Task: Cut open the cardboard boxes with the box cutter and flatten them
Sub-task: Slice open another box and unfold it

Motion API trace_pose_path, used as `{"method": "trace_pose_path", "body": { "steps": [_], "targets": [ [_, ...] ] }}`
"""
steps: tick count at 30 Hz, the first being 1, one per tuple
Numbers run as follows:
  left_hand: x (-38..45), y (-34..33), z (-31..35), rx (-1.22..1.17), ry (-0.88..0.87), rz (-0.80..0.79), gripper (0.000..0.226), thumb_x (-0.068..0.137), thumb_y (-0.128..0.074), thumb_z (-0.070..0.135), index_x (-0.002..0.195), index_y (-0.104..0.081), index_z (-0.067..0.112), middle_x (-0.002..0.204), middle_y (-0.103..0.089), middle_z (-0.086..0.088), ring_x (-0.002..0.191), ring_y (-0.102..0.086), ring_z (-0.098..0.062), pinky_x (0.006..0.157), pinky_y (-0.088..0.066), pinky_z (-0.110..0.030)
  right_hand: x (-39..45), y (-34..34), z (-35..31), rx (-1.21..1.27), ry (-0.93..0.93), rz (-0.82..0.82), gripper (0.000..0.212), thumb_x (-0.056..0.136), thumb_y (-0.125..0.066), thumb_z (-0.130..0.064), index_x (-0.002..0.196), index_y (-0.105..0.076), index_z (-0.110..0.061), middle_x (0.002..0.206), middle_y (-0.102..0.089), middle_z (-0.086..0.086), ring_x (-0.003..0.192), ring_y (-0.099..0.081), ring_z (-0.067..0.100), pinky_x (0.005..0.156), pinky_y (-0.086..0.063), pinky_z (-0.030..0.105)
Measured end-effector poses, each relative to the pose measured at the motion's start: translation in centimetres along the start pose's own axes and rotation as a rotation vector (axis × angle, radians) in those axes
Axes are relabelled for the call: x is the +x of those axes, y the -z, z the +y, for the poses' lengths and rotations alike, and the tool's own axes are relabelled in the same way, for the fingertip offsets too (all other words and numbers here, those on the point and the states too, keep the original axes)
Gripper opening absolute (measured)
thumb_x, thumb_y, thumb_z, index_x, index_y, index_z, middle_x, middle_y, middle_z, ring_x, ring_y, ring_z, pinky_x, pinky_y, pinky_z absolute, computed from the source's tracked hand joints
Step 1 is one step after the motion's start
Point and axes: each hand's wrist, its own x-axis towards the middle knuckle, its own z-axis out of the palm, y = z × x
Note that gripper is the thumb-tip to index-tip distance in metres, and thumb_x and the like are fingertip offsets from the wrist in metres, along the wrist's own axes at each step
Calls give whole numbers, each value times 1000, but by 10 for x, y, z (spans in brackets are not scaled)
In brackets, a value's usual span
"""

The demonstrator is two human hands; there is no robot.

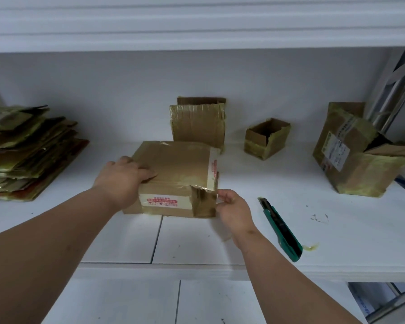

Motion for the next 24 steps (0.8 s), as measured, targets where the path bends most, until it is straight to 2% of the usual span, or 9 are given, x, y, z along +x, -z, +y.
{"method": "trace_pose_path", "body": {
  "steps": [2,5,8,11,15,17,20,22,24],
  "targets": [
    [1,-5,-4,-18,61,22,63,94,-44,13,145,-33,50,142,-46,12,117,-38,-21,92,-39,-34,3,-3,-1,22,6,-23,48,90,-51,1,131,-60,-22,129,-61,-7,117,-56,13,102,-44,27],
    [8,-14,-5,-122,117,0,63,96,-41,12,147,-32,46,145,-43,8,115,-38,-22,91,-43,-33,6,-5,-4,61,43,-76,53,91,-48,3,137,-55,-22,135,-58,-8,121,-54,11,97,-44,21],
    [18,-19,-4,-164,129,18,51,96,-26,34,145,-38,43,146,-45,9,116,-42,-21,99,-42,-35,12,-8,-7,59,87,-151,62,91,-49,4,144,-46,-30,137,-57,-10,122,-54,12,104,-45,29],
    [25,-19,0,-137,164,18,51,97,-21,54,139,-47,39,141,-49,8,116,-45,-23,97,-43,-34,20,-16,-10,60,91,-258,70,90,-49,4,146,-40,-37,134,-57,-15,124,-53,11,111,-40,35],
    [29,-16,3,-147,178,-19,74,85,-13,76,132,-53,35,136,-52,5,119,-46,-24,97,-45,-38,24,-22,-13,163,74,-315,46,90,-53,4,116,-58,-34,107,-69,-18,107,-60,3,96,-45,22],
    [32,-14,3,-206,185,-56,70,90,-20,73,138,-49,30,143,-47,1,127,-44,-27,102,-43,-39,23,-22,-12,195,65,-266,31,90,-57,3,94,-64,-27,89,-69,-13,90,-63,3,78,-45,14],
    [35,-11,5,-257,202,-65,56,97,-34,59,143,-46,28,148,-40,-4,132,-40,-29,107,-38,-39,19,-20,-5,264,54,-247,14,92,-64,-5,85,-68,-17,81,-71,-8,75,-65,2,63,-45,8],
    [38,-9,6,-273,212,-46,48,99,-38,52,140,-49,31,143,-41,-7,127,-41,-29,103,-39,-38,14,-19,-2,280,36,-289,8,89,-69,-8,83,-71,-13,83,-75,-4,76,-67,2,68,-48,10],
    [40,-5,12,-330,205,-51,42,102,-37,44,138,-52,30,139,-43,-9,121,-46,-27,100,-40,-35,11,-18,-1,311,25,-336,6,87,-71,-6,85,-73,-11,88,-77,3,85,-70,11,85,-51,22]
  ]
}}
